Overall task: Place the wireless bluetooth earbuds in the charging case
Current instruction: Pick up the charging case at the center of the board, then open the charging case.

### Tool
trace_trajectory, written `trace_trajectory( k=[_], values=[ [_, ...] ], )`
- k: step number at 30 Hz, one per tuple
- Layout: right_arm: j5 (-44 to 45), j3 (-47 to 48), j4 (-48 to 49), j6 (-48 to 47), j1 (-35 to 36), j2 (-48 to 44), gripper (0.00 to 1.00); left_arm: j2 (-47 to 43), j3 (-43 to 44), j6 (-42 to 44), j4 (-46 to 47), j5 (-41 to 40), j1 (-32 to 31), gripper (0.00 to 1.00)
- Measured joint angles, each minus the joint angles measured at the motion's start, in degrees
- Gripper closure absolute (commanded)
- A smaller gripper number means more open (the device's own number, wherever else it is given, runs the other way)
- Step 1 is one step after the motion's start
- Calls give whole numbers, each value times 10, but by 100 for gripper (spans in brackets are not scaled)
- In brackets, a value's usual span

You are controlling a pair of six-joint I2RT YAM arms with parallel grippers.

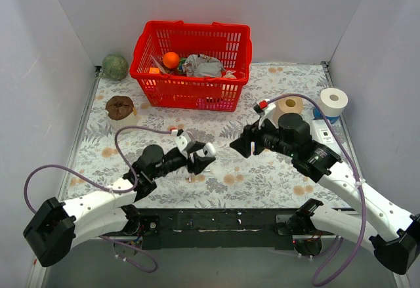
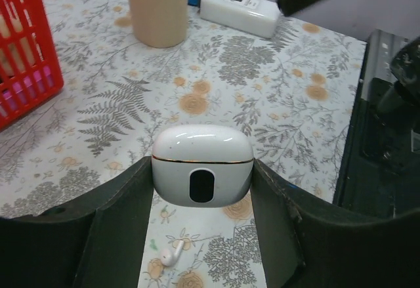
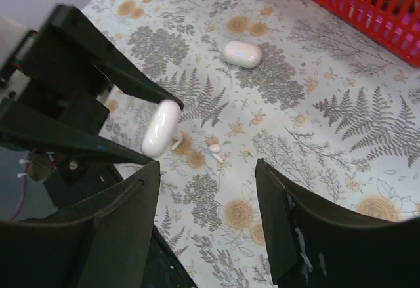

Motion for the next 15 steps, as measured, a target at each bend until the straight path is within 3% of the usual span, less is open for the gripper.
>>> trace_trajectory(
  k=[4,15],
  values=[
    [-43,51,-4,-2,1,29,25,-49,-65,17,40,-1,-37,100],
    [-56,115,-37,7,91,119,24,-82,-67,80,59,-73,-84,100]
  ],
)
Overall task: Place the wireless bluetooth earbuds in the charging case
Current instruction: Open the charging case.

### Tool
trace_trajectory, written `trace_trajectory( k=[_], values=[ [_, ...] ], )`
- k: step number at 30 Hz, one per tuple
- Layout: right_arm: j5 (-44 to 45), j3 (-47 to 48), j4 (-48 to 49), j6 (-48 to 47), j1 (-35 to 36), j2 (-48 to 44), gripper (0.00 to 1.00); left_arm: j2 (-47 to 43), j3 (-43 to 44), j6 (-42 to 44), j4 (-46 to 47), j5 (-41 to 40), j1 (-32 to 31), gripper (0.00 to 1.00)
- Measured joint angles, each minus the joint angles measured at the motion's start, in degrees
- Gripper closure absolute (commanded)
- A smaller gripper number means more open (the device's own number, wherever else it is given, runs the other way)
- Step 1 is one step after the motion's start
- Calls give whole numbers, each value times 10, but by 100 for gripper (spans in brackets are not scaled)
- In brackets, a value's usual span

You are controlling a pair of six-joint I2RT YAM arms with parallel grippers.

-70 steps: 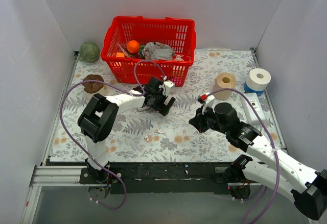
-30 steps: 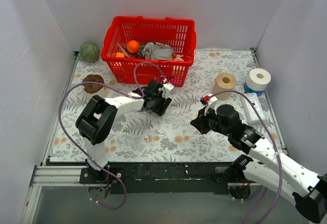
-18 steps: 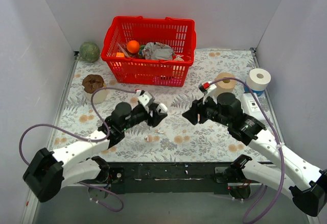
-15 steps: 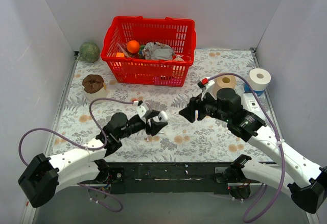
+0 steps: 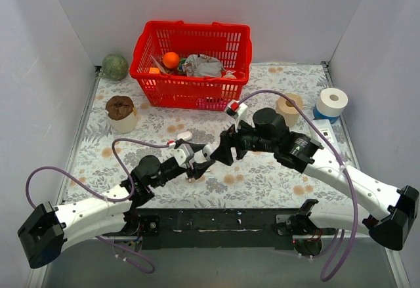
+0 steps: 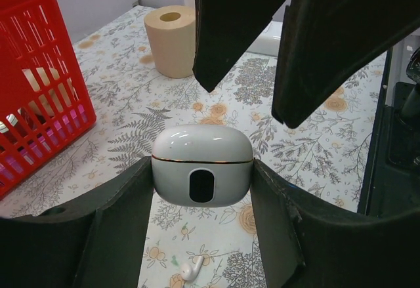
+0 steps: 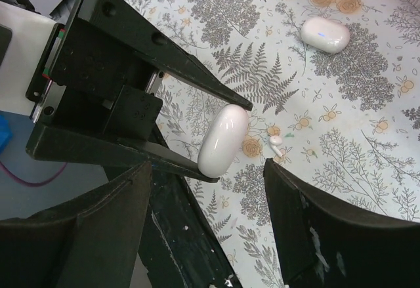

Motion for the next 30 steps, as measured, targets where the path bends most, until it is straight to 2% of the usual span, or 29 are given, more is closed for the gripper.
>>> trace_trajectory(
  k=[16,30],
  values=[
    [65,2,-6,24,14,59,32,0,0,35,-10,-52,-41,100],
    [90,7,-9,33,17,57,33,-9,0,43,-20,-72,-45,100]
  ],
)
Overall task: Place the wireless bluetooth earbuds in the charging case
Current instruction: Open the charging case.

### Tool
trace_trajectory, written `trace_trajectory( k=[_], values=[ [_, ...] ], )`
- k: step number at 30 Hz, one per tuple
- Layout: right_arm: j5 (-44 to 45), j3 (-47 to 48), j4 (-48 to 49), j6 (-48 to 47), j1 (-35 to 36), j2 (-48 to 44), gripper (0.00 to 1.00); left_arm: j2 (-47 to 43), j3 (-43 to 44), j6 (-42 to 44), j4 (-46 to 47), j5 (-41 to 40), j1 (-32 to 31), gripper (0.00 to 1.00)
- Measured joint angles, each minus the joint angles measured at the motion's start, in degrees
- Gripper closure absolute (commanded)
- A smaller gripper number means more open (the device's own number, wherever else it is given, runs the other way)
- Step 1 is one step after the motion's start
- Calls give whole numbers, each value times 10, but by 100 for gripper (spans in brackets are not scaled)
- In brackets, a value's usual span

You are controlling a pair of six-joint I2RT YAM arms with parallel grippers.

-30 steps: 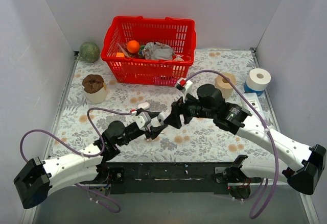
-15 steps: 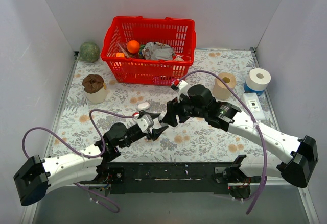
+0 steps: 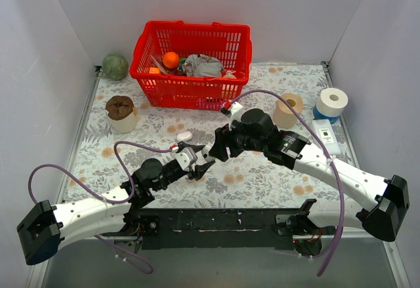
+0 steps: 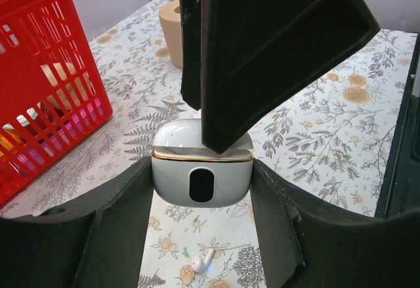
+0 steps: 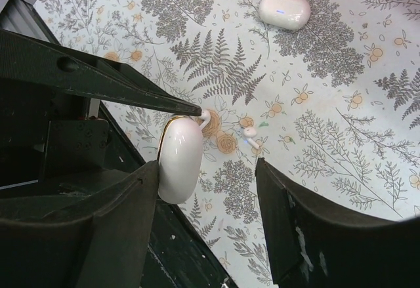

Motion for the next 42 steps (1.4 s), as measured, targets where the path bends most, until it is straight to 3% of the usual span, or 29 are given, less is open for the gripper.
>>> trace_trajectory(
  k=[16,21,31,42],
  values=[
    [49,1,-24,0,-17,-30,34,-10,0,0,3,-4,-2,100],
    [25,-2,-7,0,-20,-52,34,-14,0,-1,8,-4,-2,100],
    [-34,-7,37,10,-20,-45,57,-14,-1,-5,16,-4,-2,100],
    [-38,-7,36,11,-20,-16,67,-20,-1,-7,21,-4,-2,100]
  ],
)
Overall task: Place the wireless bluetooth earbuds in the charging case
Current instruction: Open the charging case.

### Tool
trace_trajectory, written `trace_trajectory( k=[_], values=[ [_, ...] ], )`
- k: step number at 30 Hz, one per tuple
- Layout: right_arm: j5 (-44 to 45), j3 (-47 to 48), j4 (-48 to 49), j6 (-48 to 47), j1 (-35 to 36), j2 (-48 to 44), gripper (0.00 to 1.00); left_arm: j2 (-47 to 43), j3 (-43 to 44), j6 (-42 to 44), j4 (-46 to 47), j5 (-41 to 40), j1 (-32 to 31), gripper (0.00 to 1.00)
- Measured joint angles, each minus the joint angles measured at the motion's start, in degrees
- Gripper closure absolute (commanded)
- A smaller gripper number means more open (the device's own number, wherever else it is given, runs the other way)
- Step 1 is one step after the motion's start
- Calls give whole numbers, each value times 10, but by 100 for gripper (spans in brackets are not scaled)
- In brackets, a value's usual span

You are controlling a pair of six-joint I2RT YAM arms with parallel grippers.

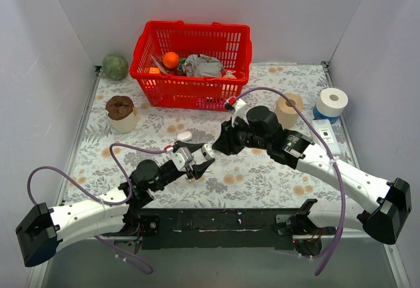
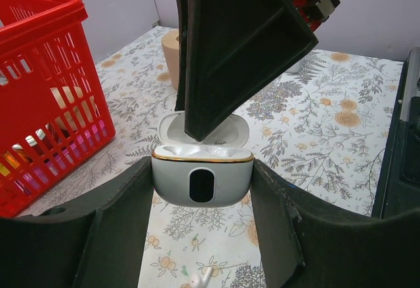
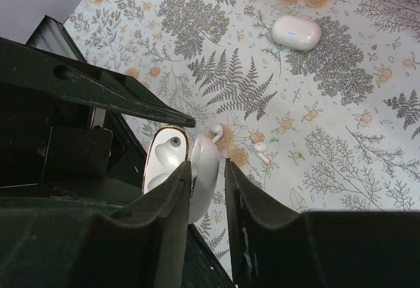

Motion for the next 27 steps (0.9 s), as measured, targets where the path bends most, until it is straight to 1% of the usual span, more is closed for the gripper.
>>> trace_trajectory(
  k=[3,6,7,8,9,10,11,12,15,16,18,19,23,27],
  values=[
    [0,0,0,0,0,3,70,-1,-3,-1,6,0,0,100],
    [-1,0,-1,0,0,5,78,-1,-7,-2,7,0,0,100],
    [0,0,-1,0,0,5,86,-1,-7,-2,7,0,0,100],
    [0,0,-2,0,0,6,91,-1,-7,-3,7,-1,0,100],
    [0,0,-2,0,0,6,97,-1,-7,-3,7,-2,0,96],
    [1,0,-2,1,0,6,99,-1,-7,-4,7,-2,0,93],
    [2,0,-2,2,0,6,99,-1,-7,-5,7,-2,0,88],
    [2,0,-3,2,0,6,99,-1,-7,-7,6,-3,0,79],
    [5,0,-6,-2,0,5,99,0,-6,-18,2,-14,-1,57],
    [7,0,-7,-3,0,5,99,1,-3,-24,-3,-19,-3,36],
    [7,0,-10,-14,0,4,99,8,7,-36,-17,-27,-5,17],
    [4,2,-12,-20,0,2,99,12,14,-41,-29,-33,-6,2],
    [-2,29,-41,-63,0,-8,99,21,35,-57,-59,-58,-6,2],
    [-5,58,-57,-97,0,-16,99,26,63,-60,-78,-64,-5,2]
  ],
)
